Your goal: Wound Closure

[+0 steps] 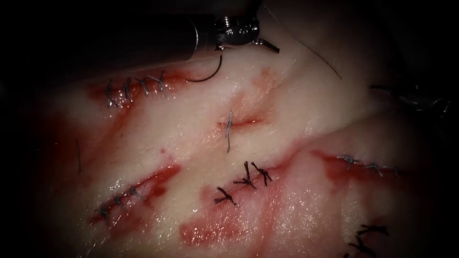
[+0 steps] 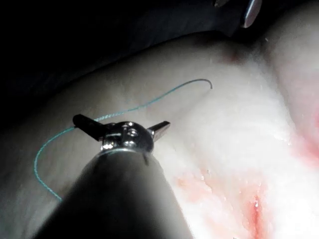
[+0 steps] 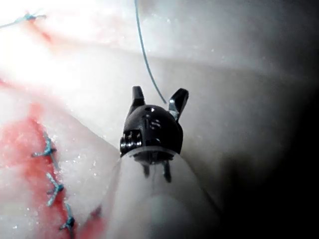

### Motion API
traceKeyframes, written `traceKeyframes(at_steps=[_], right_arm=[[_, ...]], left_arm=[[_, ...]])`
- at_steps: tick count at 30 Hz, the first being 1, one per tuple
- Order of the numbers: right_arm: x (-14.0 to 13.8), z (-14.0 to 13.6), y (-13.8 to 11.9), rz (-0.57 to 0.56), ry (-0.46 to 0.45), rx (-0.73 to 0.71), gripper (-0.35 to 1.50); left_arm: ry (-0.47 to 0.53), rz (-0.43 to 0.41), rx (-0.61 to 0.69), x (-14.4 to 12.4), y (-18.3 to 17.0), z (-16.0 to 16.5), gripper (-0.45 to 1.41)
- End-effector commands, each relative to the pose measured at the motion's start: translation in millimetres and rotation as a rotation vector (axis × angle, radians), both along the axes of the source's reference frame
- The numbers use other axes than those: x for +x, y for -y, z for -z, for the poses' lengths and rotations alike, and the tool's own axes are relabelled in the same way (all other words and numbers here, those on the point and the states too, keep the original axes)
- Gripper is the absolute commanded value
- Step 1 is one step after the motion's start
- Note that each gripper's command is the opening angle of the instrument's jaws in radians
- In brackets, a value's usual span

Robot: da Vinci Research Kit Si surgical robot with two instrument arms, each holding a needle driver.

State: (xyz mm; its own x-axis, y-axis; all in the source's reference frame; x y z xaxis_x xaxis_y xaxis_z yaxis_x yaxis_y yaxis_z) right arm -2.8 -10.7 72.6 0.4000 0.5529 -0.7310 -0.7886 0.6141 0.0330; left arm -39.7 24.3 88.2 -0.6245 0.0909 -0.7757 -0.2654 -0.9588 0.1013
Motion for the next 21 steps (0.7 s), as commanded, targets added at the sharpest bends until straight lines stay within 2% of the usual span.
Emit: traceKeyframes(at_steps=[1, 4, 9, 12, 14, 17, 21], right_arm=[[1.3, -0.5, -0.3, 0.016, -0.013, -0.001, 1.48], [1.8, -0.4, -0.2, 0.033, -0.033, 0.004, 1.48], [3.2, -0.2, -0.1, 0.061, -0.069, 0.010, 1.48], [4.1, 0.0, 0.1, 0.069, -0.081, 0.014, 1.48], [4.9, 0.2, 0.3, 0.088, -0.105, 0.017, 1.45], [5.9, 0.6, 0.8, 0.126, -0.149, 0.022, 1.40], [7.8, 1.2, 1.5, 0.183, -0.192, 0.045, 1.35]], left_arm=[[-0.013, 0.003, -0.010, -0.2, -0.6, -0.2, 1.40], [-0.037, 0.024, -0.036, 1.5, 0.1, 0.2, 1.40], [-0.017, 0.029, -0.081, 4.3, 1.7, 1.4, 1.40], [-0.034, 0.022, -0.083, 6.5, 5.2, 3.0, 1.40], [-0.045, 0.018, -0.091, 7.5, 8.1, 4.1, 1.30], [-0.038, 0.012, -0.098, 7.9, 10.8, 4.7, 1.23], [-0.004, -0.074, -0.166, 7.4, 14.9, 4.2, 1.11]])
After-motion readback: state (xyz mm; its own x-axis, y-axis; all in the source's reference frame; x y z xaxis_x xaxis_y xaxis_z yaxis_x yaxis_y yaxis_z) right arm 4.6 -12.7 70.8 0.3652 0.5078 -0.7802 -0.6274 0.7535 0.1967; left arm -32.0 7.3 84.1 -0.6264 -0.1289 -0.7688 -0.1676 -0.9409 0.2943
